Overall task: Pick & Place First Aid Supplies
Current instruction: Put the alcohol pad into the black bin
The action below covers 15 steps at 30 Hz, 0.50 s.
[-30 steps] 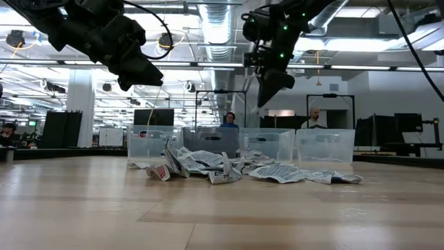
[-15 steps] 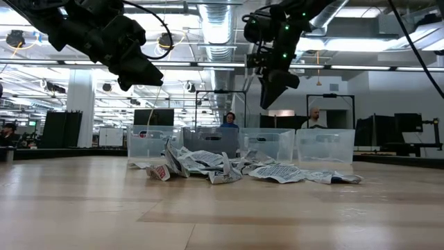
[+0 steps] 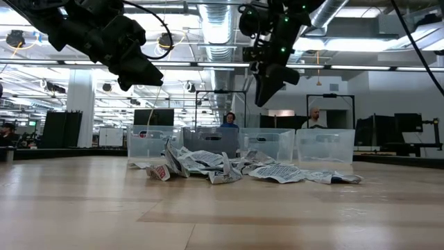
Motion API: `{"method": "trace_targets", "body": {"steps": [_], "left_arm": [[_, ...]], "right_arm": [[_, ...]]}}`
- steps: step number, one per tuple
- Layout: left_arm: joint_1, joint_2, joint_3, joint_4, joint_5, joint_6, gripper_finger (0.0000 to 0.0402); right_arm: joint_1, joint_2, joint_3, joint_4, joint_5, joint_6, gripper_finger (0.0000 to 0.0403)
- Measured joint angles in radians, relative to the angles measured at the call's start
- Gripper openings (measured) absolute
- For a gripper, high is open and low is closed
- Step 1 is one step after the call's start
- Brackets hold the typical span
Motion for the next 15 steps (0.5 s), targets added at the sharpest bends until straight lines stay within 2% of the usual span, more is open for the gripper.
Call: {"method": "trace_targets", "body": {"steps": [9,15], "left_arm": [[0.000,0.000,0.000,0.000,0.000,0.011,0.0131],[0.000,0.000,0.000,0.000,0.004,0.099,0.0131]], "right_arm": [[0.064,0.000,0.000,0.000,-0.005,0.142,0.0086],[0.088,0.000,0.000,0.004,-0.080,0.313,0.0086]]}}
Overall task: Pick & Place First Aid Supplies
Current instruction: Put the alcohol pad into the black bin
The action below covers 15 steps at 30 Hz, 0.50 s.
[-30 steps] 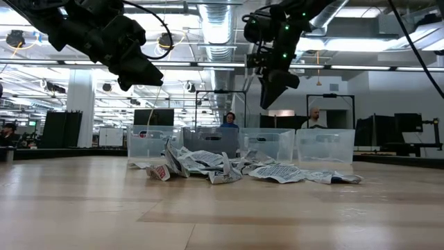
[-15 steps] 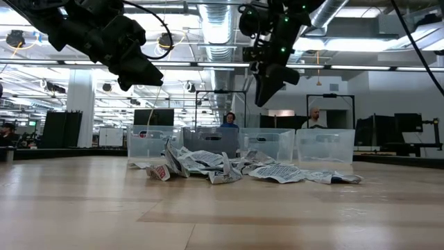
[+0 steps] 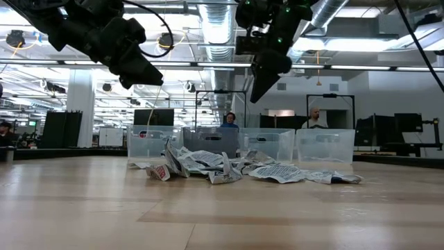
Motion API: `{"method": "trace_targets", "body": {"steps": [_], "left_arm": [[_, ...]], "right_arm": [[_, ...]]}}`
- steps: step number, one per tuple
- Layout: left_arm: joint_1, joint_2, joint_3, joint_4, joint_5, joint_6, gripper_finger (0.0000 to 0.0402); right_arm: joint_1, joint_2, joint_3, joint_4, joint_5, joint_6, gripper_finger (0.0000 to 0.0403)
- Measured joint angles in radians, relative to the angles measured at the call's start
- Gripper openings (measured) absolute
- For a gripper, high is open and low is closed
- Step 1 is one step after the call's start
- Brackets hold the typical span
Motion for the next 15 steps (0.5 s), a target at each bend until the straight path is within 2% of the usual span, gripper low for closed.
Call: {"method": "trace_targets", "body": {"steps": [5,9,12,15], "left_arm": [[0.000,0.000,0.000,0.000,0.059,0.149,0.0131],[0.000,0.000,0.000,0.000,0.113,0.240,0.0131],[-0.014,0.000,0.000,0.015,0.172,0.241,0.0131],[-0.074,0.000,0.000,0.035,0.156,0.179,0.0131]], "right_arm": [[0.023,0.000,0.000,-0.003,-0.002,0.180,0.0086],[0.065,0.000,0.000,-0.028,-0.003,0.265,0.0086],[0.113,0.000,0.000,-0.079,0.011,0.268,0.0086],[0.158,-0.005,-0.027,-0.088,0.038,0.245,0.0086]]}}
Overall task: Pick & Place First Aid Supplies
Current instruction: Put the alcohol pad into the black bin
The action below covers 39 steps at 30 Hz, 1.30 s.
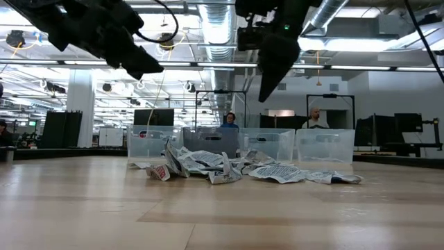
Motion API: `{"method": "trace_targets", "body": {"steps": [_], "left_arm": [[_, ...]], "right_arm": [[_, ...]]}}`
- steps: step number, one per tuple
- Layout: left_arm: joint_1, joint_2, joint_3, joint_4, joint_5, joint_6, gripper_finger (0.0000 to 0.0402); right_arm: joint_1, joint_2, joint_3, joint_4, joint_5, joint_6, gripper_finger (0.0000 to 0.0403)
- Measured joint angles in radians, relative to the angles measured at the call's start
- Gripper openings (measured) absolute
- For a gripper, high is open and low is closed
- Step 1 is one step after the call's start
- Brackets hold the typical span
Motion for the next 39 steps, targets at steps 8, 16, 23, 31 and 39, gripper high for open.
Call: {"method": "trace_targets", "body": {"steps": [8,16,23,31,39], "left_arm": [[-0.317,0.025,0.003,0.012,-0.356,-0.114,0.0131],[-0.596,0.274,0.073,0.028,-0.596,-0.174,0.0131],[-0.678,0.502,0.155,0.052,-0.721,0.026,0.0131],[-0.675,0.616,0.200,0.079,-0.683,0.045,0.0131],[-0.676,0.693,0.200,0.118,-0.605,0.059,0.0131]], "right_arm": [[0.080,-0.161,-0.288,0.142,0.024,0.095,0.0086],[0.223,-0.387,-0.608,0.443,0.027,0.285,0.0086],[0.328,-0.422,-0.659,0.491,0.034,0.368,0.0086],[0.395,-0.420,-0.659,0.491,0.103,0.370,0.0086],[0.406,-0.419,-0.659,0.485,0.106,0.379,0.0086]]}}
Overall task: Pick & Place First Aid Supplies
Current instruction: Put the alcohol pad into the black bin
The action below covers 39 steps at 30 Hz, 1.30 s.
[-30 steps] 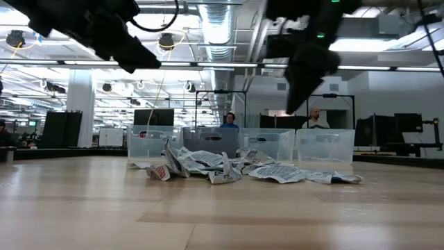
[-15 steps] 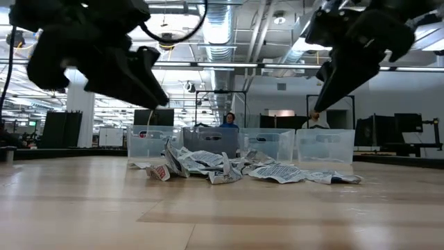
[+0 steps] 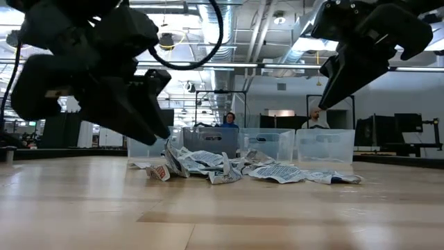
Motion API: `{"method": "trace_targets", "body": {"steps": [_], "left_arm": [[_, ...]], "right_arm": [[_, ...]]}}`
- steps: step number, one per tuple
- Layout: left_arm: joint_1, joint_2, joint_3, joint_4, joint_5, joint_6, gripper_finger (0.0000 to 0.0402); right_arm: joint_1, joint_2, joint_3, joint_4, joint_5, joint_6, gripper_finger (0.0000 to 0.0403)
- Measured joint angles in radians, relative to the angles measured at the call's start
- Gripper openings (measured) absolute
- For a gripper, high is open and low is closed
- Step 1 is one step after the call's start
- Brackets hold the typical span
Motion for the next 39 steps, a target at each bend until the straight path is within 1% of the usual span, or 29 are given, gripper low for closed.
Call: {"method": "trace_targets", "body": {"steps": [5,8,19,21,24,27,30,34,39], "left_arm": [[0.000,0.029,0.000,0.040,0.000,0.087,0.0131],[0.001,0.051,0.000,0.068,0.006,0.113,0.0131],[0.039,0.069,-0.001,0.084,0.008,0.124,0.0126],[0.049,0.069,-0.001,0.084,0.014,0.124,0.0115],[0.066,0.069,-0.001,0.088,0.059,0.123,0.0089],[0.078,0.068,-0.001,0.088,0.098,0.112,0.0050],[0.081,0.068,-0.001,0.091,0.105,0.075,0.0011],[0.081,0.068,-0.001,0.094,0.105,0.035,0.0008],[0.085,0.043,-0.001,0.098,0.100,0.030,0.0005]], "right_arm": [[-0.001,0.000,0.000,-0.007,0.000,0.000,0.0086],[-0.001,0.000,0.000,-0.011,0.000,-0.001,0.0086],[-0.004,0.000,0.000,-0.025,0.000,-0.002,0.0086],[-0.005,0.000,0.000,-0.025,0.004,-0.002,0.0086],[-0.005,0.000,0.000,-0.025,0.015,-0.003,0.0086],[-0.005,0.000,0.000,-0.025,0.018,-0.003,0.0086],[-0.006,0.000,0.000,-0.025,0.018,-0.002,0.0086],[-0.011,0.000,0.000,-0.025,0.018,-0.002,0.0086],[-0.022,0.000,0.000,-0.024,0.019,-0.002,0.0086]]}}
